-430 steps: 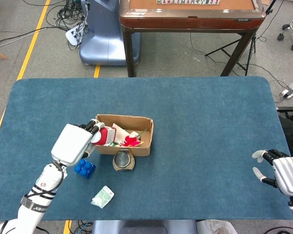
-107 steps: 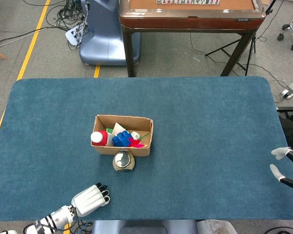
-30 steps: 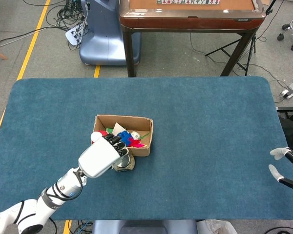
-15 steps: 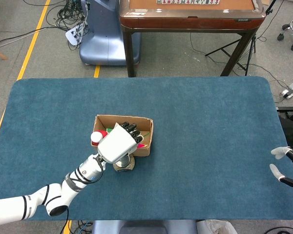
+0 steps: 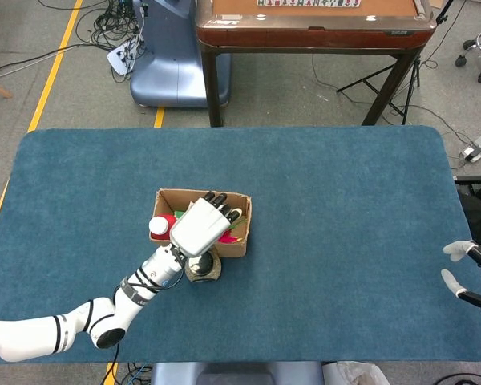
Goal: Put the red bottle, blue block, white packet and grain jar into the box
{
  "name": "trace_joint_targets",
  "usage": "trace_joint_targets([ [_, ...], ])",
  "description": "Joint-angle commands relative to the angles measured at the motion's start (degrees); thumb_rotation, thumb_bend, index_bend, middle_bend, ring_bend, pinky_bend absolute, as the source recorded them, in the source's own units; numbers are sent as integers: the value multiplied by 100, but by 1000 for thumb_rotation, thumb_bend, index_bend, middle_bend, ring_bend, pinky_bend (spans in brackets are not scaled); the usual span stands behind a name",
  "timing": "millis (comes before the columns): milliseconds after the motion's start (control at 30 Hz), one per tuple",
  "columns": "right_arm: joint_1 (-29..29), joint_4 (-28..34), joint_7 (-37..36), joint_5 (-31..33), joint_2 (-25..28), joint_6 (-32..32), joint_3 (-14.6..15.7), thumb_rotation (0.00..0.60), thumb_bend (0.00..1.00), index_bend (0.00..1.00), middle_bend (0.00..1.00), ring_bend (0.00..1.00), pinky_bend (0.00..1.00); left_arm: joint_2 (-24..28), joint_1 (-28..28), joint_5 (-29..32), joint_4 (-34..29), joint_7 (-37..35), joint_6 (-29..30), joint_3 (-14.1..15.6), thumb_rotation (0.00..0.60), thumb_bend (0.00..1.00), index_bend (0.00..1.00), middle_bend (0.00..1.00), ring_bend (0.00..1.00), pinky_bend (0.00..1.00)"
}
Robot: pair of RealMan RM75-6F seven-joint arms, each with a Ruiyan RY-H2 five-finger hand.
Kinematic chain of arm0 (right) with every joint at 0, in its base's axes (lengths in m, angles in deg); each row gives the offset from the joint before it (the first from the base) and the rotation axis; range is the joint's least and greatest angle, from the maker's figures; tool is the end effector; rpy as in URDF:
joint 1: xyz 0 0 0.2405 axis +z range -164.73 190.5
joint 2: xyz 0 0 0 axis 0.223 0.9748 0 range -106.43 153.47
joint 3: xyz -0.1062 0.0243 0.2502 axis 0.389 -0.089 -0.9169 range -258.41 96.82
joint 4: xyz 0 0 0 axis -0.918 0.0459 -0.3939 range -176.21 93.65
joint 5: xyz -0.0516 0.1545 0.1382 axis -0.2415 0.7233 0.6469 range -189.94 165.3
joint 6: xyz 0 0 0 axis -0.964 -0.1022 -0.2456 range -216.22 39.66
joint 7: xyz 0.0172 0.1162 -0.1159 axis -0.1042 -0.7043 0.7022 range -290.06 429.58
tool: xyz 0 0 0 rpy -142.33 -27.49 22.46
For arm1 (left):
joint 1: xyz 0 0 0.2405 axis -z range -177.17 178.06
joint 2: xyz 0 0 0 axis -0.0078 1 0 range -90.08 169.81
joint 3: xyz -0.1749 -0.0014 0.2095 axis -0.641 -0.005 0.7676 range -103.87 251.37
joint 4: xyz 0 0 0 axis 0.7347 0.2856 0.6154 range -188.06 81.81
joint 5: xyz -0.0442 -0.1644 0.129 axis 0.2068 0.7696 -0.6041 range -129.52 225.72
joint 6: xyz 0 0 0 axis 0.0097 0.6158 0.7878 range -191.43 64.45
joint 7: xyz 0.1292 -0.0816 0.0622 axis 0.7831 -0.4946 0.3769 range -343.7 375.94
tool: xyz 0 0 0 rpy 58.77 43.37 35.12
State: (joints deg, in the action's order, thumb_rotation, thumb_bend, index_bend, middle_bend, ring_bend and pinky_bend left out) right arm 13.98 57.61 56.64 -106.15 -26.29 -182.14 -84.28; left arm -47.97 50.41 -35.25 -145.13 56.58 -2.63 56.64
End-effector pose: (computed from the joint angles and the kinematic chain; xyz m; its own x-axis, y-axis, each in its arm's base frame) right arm -0.2942 -0.1817 0.2457 0.3024 0.1122 0.9466 -0.9413 -0.1210 0.3150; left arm -0.0144 0.3643 0.0120 0.5606 -0.3221 0.7629 0.4638 -0.6411 -0.6115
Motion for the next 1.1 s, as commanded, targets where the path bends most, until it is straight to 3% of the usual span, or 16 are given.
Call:
trace_joint_targets([
  [33,10,7,18,-13,-4,25,12,600,286,451,530,426,578,48,46,520,-264,551,-197,-4,600,171,313,323,219,413],
  [200,20,41,26,-53,1,40,29,600,286,451,530,426,578,154,86,729,-463,792,-227,73,600,171,264,243,156,367],
  [433,-23,69,-26,-94,44,-68,33,600,285,451,530,426,578,156,135,1029,-671,1114,-155,186,600,171,122,141,79,336],
  [633,-45,74,-64,-117,68,-121,37,600,286,451,530,426,578,44,197,1206,-637,1315,-31,263,600,171,75,87,39,301],
  [967,-6,45,-122,-106,64,-37,48,600,286,451,530,426,578,532,-170,885,-1466,1527,535,660,600,171,88,143,116,306],
  [1100,2,53,-92,-111,56,-27,50,600,285,451,530,426,578,873,-323,529,-1936,1580,688,875,600,170,118,157,178,390],
])
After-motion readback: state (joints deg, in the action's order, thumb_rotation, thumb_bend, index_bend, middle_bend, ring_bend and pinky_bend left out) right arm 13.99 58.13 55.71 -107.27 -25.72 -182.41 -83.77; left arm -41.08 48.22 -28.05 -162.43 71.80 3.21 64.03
